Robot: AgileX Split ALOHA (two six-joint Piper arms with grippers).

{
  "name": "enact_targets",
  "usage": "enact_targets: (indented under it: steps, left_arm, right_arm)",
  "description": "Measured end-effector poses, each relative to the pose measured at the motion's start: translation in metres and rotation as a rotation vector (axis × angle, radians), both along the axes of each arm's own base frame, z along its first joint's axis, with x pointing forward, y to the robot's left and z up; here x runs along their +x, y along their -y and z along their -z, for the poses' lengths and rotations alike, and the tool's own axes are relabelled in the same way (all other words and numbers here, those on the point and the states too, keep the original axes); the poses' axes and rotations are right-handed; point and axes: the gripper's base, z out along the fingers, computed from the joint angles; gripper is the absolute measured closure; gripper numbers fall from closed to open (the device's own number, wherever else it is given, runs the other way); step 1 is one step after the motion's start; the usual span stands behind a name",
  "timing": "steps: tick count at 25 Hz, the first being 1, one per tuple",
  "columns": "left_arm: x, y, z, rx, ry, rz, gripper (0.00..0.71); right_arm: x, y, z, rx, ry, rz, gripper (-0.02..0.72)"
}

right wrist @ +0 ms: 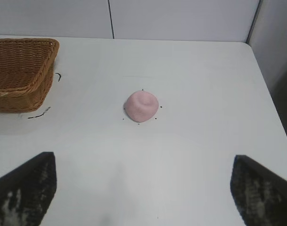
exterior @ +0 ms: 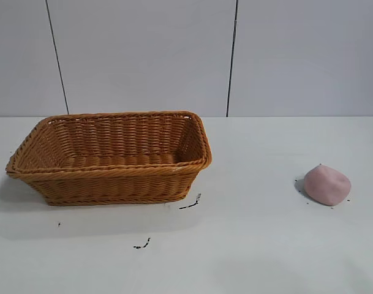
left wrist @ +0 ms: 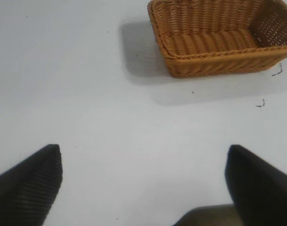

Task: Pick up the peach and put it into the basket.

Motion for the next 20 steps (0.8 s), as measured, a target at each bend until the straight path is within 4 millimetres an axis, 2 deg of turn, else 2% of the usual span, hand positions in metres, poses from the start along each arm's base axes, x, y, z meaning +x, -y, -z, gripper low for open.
enact_targets:
  steps: [12, 14, 17, 20]
  left_arm:
    - [0.000, 0.000, 0.000, 0.000, 0.000, 0.000, 0.018]
    - [0.000, 0.000, 0.000, 0.000, 0.000, 0.000, 0.018]
    - [0.000, 0.000, 0.000, 0.000, 0.000, 0.000, 0.018]
    - [0.000, 0.000, 0.000, 0.000, 0.000, 0.000, 0.018]
  right_arm:
    - [0.000, 0.000, 0.000, 0.000, 0.000, 0.000, 0.014]
    - [0.003, 0.000, -0.005, -0.001, -0.014, 0.000, 0.014]
    - [0.019, -0.001, -0.018, -0.004, -0.094, 0.000, 0.014]
    - [0.053, -0.002, -0.028, -0.009, -0.228, 0.000, 0.014]
